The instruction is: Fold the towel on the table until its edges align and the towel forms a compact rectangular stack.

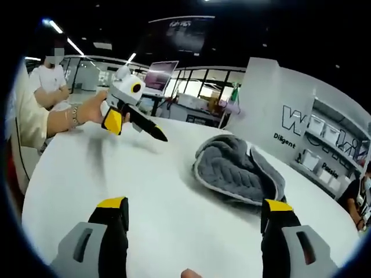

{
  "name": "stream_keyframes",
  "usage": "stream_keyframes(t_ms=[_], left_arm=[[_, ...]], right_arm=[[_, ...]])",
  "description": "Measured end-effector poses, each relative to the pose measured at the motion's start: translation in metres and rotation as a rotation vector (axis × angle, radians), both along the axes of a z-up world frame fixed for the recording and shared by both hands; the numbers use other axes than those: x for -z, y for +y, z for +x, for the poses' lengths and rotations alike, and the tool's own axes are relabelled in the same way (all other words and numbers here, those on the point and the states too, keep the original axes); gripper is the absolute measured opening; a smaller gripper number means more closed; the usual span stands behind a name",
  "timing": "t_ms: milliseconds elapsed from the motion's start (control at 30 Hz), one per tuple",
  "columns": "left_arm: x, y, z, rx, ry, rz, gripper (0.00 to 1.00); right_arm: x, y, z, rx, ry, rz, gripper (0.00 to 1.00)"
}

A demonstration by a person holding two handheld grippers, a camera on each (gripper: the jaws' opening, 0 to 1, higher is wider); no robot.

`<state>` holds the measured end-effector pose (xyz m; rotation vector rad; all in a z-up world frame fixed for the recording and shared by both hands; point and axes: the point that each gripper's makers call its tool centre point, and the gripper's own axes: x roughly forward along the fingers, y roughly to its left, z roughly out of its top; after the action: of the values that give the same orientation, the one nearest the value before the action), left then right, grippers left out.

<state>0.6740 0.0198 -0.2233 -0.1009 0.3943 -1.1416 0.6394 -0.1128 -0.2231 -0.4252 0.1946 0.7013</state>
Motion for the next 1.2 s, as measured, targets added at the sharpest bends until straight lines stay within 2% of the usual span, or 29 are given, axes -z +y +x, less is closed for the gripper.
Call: stream_keyframes(t_ms=[400, 800, 933, 1133, 1200], left_arm=[[-0.005, -0.003, -0.005, 0.035, 0.011, -0.022, 0.96], [-0.022, -0.005, -0.008, 0.023, -0.01, -0.085, 0.96], [-0.026, -0.005, -0.005, 0.004, -0.028, -0.104, 0.98], [-0.029, -0.005, 0.0, -0.016, -0.038, -0.12, 0.98], [-0.029, -0.005, 0.0, -0.012, -0.042, -0.122, 0.98]], right_arm=[[-0.003, 0.029, 0.006, -0.06, 0.006, -0.067, 0.97], [0.005, 0.054, 0.03, -0.084, 0.056, -0.059, 0.94], [0.004, 0.064, 0.038, -0.094, 0.054, -0.043, 0.95], [0.009, 0.079, 0.042, -0.12, 0.112, 0.042, 0.97], [0.011, 0.081, 0.045, -0.116, 0.107, 0.036, 0.97]])
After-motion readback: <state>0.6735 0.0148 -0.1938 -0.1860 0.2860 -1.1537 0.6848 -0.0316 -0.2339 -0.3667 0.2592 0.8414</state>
